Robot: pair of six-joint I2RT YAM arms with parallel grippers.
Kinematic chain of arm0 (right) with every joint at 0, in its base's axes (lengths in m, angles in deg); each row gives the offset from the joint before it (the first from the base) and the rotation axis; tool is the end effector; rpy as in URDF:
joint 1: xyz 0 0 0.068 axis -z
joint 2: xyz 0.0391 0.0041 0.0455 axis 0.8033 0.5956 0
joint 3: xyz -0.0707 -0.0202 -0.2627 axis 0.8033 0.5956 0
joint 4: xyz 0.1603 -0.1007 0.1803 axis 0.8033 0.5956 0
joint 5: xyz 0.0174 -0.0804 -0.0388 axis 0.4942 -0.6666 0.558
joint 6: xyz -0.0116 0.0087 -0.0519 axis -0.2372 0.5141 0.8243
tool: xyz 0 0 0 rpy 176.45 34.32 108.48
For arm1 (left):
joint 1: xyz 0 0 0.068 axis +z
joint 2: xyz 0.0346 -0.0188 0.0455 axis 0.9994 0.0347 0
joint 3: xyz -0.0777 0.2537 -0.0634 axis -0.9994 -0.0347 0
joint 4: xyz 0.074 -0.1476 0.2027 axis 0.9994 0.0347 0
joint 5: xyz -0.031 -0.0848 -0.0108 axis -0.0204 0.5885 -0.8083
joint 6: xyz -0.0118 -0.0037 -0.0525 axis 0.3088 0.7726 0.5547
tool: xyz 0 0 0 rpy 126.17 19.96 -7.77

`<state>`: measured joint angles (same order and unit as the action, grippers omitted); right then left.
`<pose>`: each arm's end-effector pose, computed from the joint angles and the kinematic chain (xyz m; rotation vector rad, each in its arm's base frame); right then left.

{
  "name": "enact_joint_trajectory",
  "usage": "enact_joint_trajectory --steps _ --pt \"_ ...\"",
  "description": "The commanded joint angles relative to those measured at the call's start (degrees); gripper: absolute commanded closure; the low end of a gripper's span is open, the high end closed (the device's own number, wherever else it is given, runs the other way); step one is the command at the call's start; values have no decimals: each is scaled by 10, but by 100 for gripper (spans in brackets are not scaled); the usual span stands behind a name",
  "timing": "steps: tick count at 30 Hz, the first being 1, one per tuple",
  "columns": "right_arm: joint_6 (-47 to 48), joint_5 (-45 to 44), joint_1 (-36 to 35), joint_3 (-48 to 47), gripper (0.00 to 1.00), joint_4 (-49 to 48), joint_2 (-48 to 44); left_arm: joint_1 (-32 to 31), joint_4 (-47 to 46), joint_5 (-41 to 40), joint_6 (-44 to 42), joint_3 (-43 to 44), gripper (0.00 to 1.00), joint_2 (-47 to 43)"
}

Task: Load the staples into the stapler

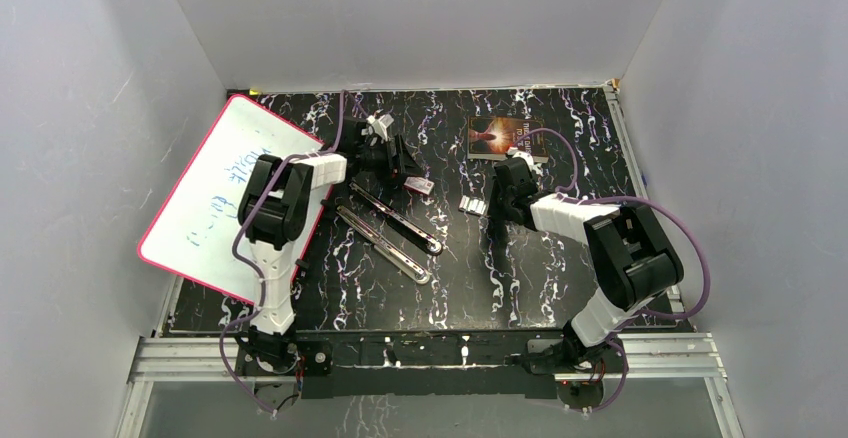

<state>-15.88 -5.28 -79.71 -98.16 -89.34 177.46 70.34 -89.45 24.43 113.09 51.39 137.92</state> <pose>0.2900 0.1348 0.1590 0.1936 2.3572 0.2389 0.4332 -0.1640 0.1403 0.1734 2.2597 -1.3253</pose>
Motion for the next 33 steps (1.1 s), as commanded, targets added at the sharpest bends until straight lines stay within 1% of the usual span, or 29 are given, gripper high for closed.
enact_joint_trajectory --steps 1,5,9,13,17,24,28,33 --pt "15 -18 3 -20 85 14 -16 4 90 -26 -57 30 33 -54" --pt "17 -17 3 -21 85 14 -15 5 106 -25 -63 30 24 -69" --pt "17 -14 3 -22 85 13 -14 11 35 26 -6 16 23 -80" --pt "17 -14 3 -21 85 12 -15 11 46 38 -5 41 23 -86" --pt "17 -13 3 -21 84 11 -14 13 120 1 -53 74 23 -82" --pt "20 -14 3 -23 84 13 -15 14 183 -70 -110 95 22 -102" --pt "25 -18 3 -26 85 14 -12 14 194 -92 -127 87 22 -122" --pt "37 -13 3 -41 92 15 1 14 175 -104 -134 48 22 -147"
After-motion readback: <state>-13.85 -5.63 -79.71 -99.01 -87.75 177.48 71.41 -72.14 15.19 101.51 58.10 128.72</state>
